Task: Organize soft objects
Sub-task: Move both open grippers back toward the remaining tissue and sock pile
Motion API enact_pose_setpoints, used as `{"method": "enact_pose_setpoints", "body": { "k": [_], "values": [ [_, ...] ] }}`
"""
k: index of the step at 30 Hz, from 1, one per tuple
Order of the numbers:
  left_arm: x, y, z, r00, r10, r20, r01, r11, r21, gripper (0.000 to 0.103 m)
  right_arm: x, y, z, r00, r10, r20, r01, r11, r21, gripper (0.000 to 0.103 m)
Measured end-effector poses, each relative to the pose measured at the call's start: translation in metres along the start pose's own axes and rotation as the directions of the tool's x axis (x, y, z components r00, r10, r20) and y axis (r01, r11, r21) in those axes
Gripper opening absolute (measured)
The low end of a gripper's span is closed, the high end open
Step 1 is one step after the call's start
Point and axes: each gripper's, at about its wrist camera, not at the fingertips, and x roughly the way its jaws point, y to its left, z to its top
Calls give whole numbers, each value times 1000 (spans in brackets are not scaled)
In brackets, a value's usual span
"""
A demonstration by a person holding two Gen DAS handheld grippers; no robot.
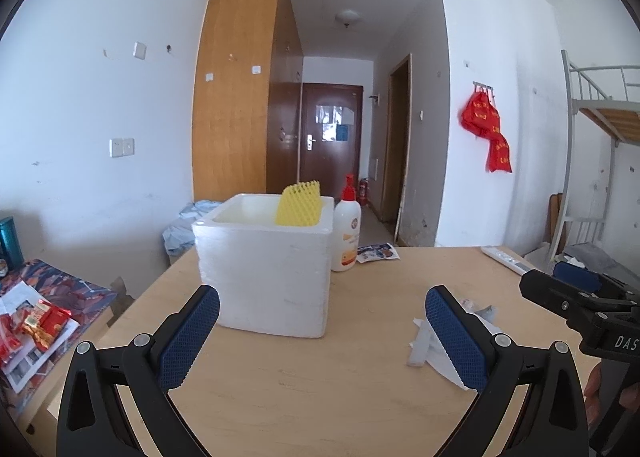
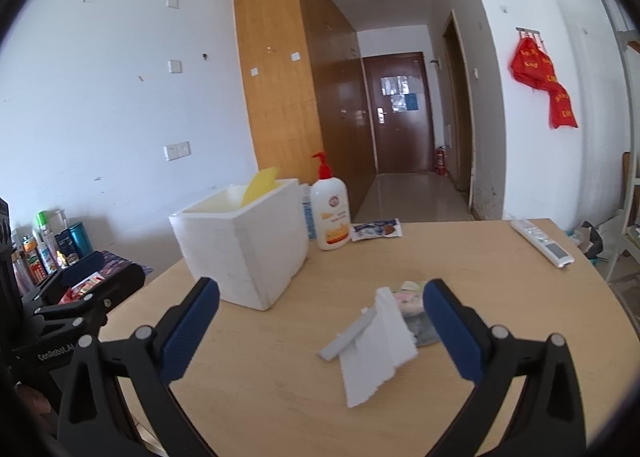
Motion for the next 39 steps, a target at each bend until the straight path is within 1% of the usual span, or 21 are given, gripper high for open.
{"method": "enact_pose_setpoints", "body": {
  "k": [2, 5, 7, 12, 22, 29, 35, 39],
  "values": [
    [2, -2, -1, 1000, -9, -4, 9, 1000, 1, 103, -3, -6, 0, 1000, -19, -4, 19, 1000, 11, 103],
    [6, -8, -2, 999, -36, -14, 36, 999, 3, 103, -6, -15, -1, 1000, -24, -11, 24, 999, 37, 103],
    [10, -12, -1, 998, -54, -23, 54, 999, 4, 103, -10, -20, -1, 999, -47, -11, 47, 998, 38, 103],
    [21, -26, -1, 994, -104, -46, 105, 994, 15, 103, -17, -30, -4, 996, -90, -10, 90, 995, 48, 103],
    [39, -49, -6, 983, -167, -76, 170, 985, 38, 103, -22, -54, -8, 986, -161, -31, 163, 985, 58, 103],
    [49, -53, -7, 978, -187, -94, 192, 981, 38, 103, -12, -56, -10, 986, -157, -55, 160, 986, 54, 103],
    [64, -52, -13, 971, -195, -137, 201, 979, 31, 103, 2, -62, -17, 984, -147, -96, 154, 986, 65, 103],
    [71, -52, -17, 958, -234, -166, 242, 970, 31, 103, 10, -67, -20, 983, -138, -120, 148, 986, 81, 103]
  ]
}}
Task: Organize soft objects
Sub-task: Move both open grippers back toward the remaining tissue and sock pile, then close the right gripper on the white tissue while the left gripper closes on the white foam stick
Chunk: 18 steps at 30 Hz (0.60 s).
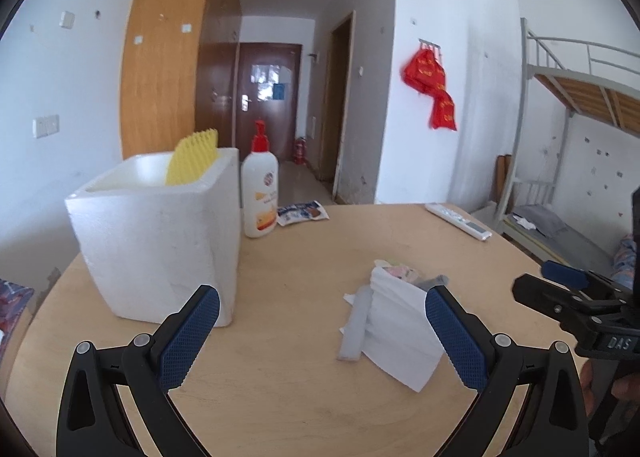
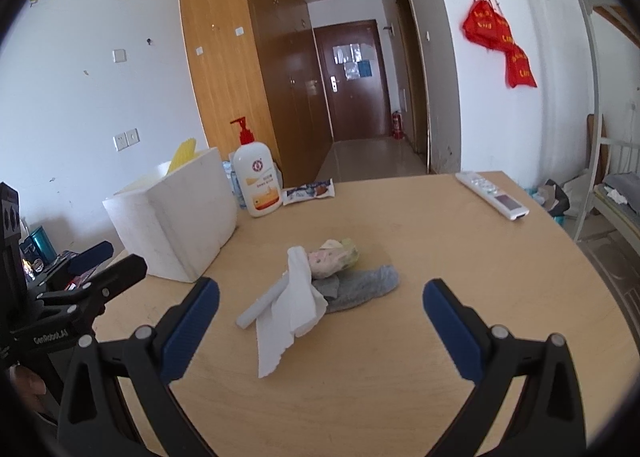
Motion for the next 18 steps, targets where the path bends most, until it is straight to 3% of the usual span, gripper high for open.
{"method": "enact_pose_setpoints", "body": {
  "k": [13, 15, 18],
  "values": [
    [26, 12, -4, 996, -46, -71, 47, 999, 21, 103, 34, 4, -7, 992, 60, -106, -61, 998, 2, 103],
    [34, 15, -3, 991, -75, -107, 77, 997, 14, 103, 41, 5, -8, 989, 73, -127, -73, 997, 3, 99],
    [44, 24, -4, 987, -77, -143, 77, 997, -8, 103, 51, 5, -9, 983, 99, -157, -99, 995, 8, 84]
  ]
}}
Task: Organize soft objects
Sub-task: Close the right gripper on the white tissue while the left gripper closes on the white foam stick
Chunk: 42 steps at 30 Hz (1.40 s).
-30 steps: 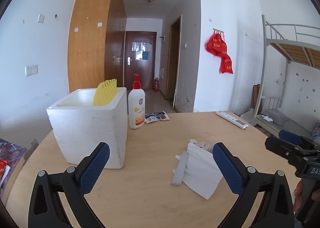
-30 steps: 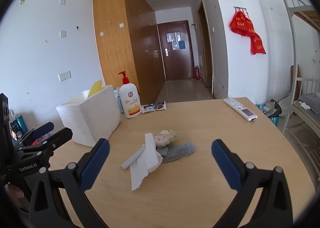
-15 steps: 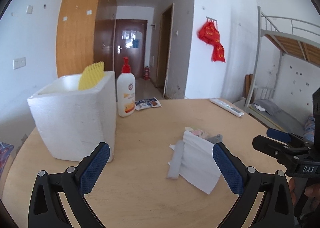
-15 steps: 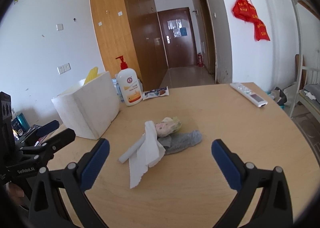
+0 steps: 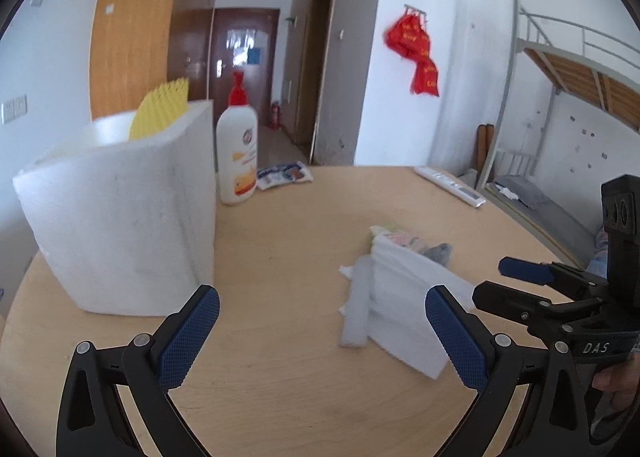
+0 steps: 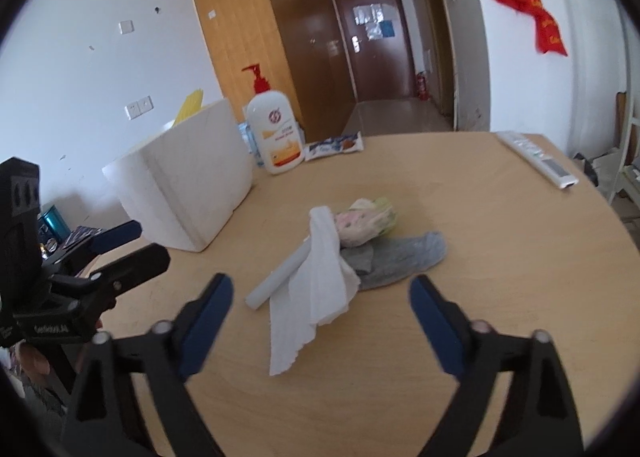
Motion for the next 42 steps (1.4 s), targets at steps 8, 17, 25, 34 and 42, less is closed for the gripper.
{"method": "enact_pose_setpoints", "body": {
  "k": [8, 17, 25, 34, 42],
  "values": [
    [5, 8, -5, 1000, -10, -14, 9, 1000, -15, 103, 29, -4, 0, 995, 30, -98, -29, 1000, 10, 58],
    [21, 0, -6, 999, -12, -50, 13, 1000, 21, 103, 46, -6, -4, 980, 114, -164, -109, 993, 37, 13],
    [42, -11, -6, 994, -23, -106, 27, 999, 35, 103, 44, -14, -3, 980, 110, -165, -105, 994, 35, 7],
    [73, -29, -11, 978, -47, -205, 61, 996, 65, 91, 36, -29, -9, 982, 116, -152, -108, 992, 64, 7],
    [92, -39, -16, 957, -52, -285, 75, 995, 70, 67, 36, -33, -9, 981, 135, -141, -126, 990, 67, 8]
  ]
}}
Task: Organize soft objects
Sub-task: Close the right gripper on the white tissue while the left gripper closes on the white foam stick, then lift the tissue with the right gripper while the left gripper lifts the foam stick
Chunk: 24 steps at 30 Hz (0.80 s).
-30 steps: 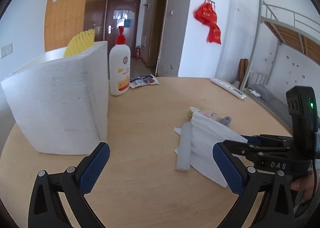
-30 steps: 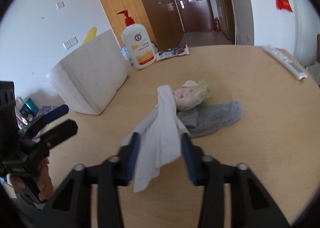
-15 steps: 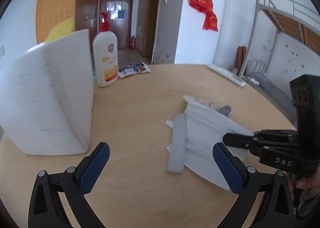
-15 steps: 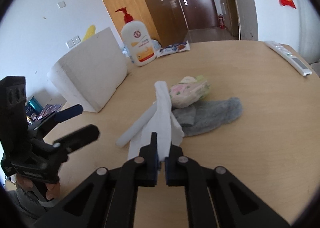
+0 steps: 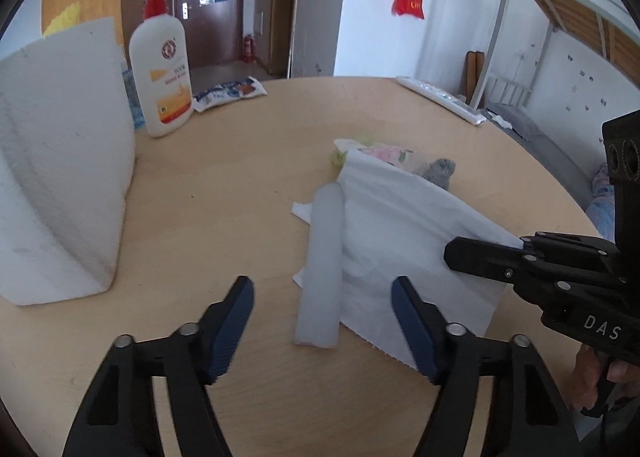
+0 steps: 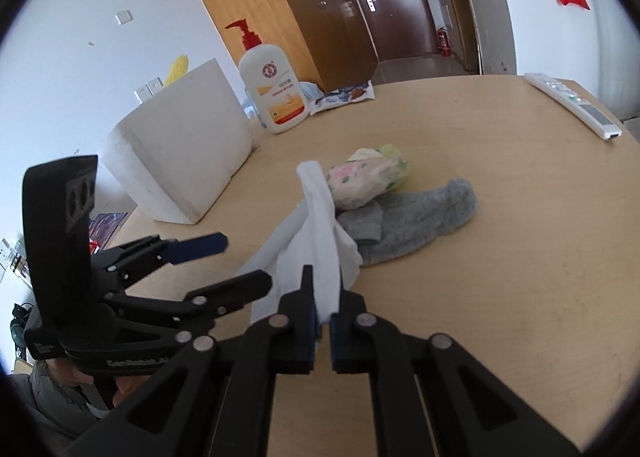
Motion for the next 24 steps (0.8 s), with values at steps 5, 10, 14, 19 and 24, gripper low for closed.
{"method": "enact_pose_setpoints", "body": {
  "k": [5, 10, 14, 19, 24],
  "values": [
    [9, -3, 0, 999, 15, -43, -15, 1000, 4, 45, 0, -2, 0, 1000, 10, 2, -10, 1000, 5, 8],
    [10, -9, 0, 999, 42, -34, -41, 999, 32, 27, 2, -3, 2, 1000, 10, 4, -10, 1000, 10, 8],
    [10, -6, 1, 998, 48, -31, -48, 999, 26, 18, 2, -3, 2, 1000, 2, 4, -2, 1000, 10, 8],
    [0, -5, 1, 998, 65, 10, -65, 998, 24, 13, -1, -4, 2, 1000, 1, 22, -1, 1000, 14, 8],
    [-19, -2, 5, 994, 85, 68, -87, 996, 32, 13, -11, -6, 7, 998, 10, 61, -11, 1000, 29, 8]
  ]
}}
